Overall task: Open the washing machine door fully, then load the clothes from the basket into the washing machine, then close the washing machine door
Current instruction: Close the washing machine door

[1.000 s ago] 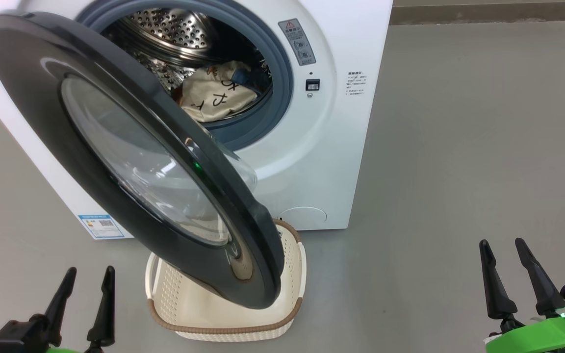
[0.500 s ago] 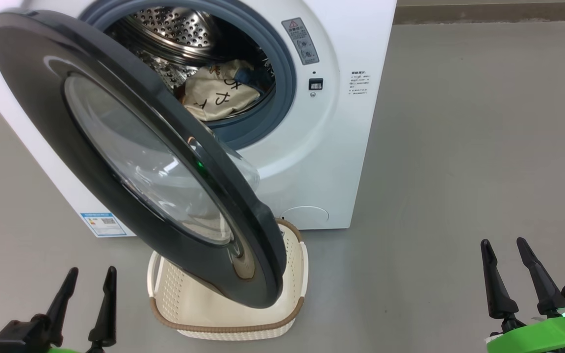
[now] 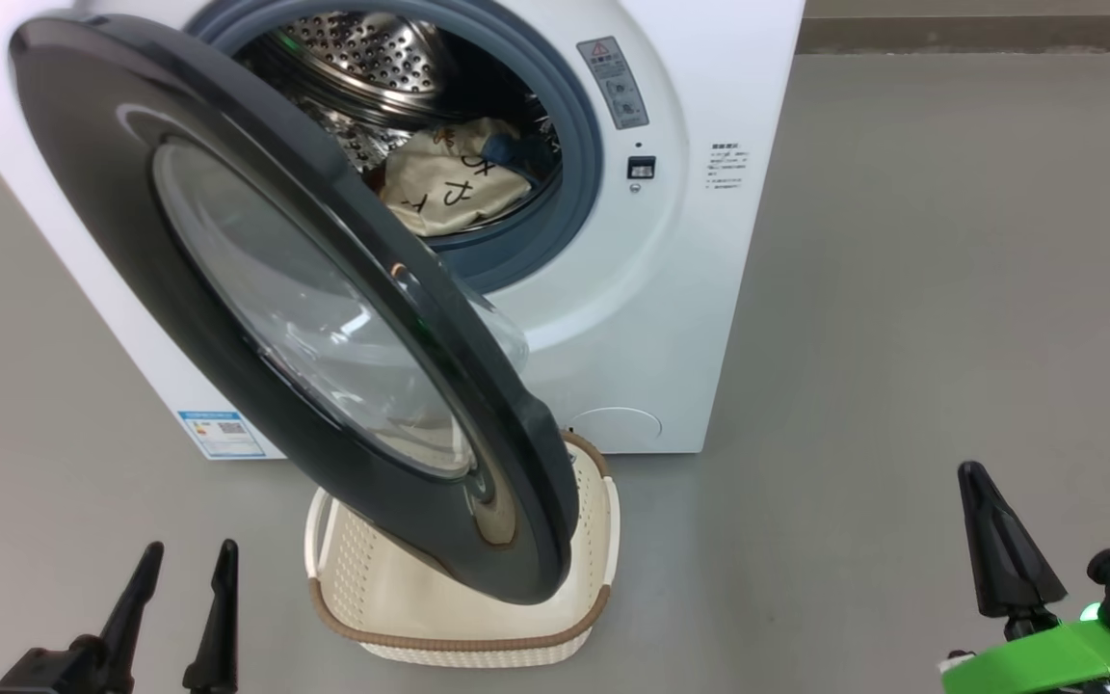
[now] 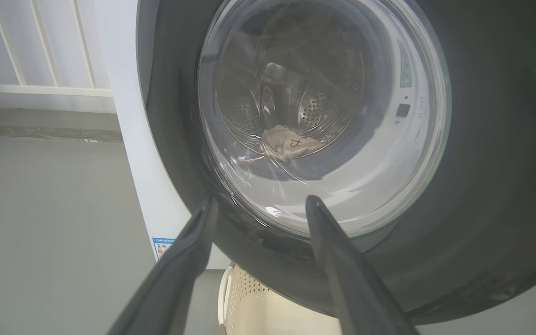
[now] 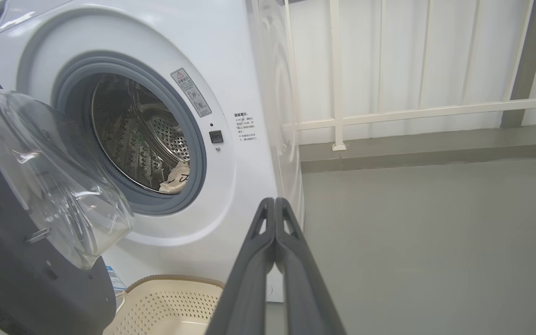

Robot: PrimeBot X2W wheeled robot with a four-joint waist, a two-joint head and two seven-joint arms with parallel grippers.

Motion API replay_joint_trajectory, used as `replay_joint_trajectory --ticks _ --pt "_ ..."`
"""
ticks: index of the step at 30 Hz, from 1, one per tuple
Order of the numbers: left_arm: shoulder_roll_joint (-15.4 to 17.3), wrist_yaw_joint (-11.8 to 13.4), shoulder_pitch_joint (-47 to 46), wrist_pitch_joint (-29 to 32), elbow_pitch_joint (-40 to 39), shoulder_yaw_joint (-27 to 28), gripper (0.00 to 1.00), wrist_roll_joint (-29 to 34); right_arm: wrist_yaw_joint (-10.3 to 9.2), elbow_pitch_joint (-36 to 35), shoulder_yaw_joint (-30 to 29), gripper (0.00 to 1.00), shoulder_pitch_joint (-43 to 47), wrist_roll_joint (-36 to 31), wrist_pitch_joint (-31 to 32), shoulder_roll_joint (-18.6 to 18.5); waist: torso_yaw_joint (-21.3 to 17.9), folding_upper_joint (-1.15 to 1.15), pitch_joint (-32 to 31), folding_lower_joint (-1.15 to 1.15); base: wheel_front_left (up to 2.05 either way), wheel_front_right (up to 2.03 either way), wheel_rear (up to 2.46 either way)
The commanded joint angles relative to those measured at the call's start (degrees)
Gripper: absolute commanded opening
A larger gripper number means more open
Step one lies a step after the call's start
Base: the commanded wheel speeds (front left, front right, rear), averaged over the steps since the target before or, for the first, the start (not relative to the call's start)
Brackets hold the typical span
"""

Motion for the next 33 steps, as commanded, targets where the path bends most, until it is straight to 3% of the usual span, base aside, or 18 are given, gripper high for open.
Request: replay_joint_trajectory --ticks 1,17,26,33 --pt "0.88 0.03 -0.98 -0.38 -1.75 2.36 1.00 0.95 0.25 -2.07 1.54 0.00 -2.53 0.03 -0.28 -1.36 0.47 0.00 -0.12 0.00 0.00 0.00 0.00" --pt "0.01 0.03 -0.28 -0.38 -3.28 2.24 1.00 1.70 0.25 -14.75 10.60 0.00 -11.90 0.04 -0.28 -1.91 4.78 0.00 -1.36 0.00 0.00 0.00 0.00" --pt "-0.24 0.03 -0.12 -0.38 -3.89 1.90 1.00 2.38 0.25 -21.03 21.29 0.00 -14.94 0.15 -0.28 -1.70 6.74 0.00 -2.02 0.00 0.00 0.00 0.00" --pt "-0.73 0.03 0.32 -0.38 -4.01 1.83 1.00 2.55 0.25 -19.24 30.91 0.00 -14.85 0.74 -0.28 -1.29 7.57 0.00 -2.28 0.00 0.00 0.00 0.00"
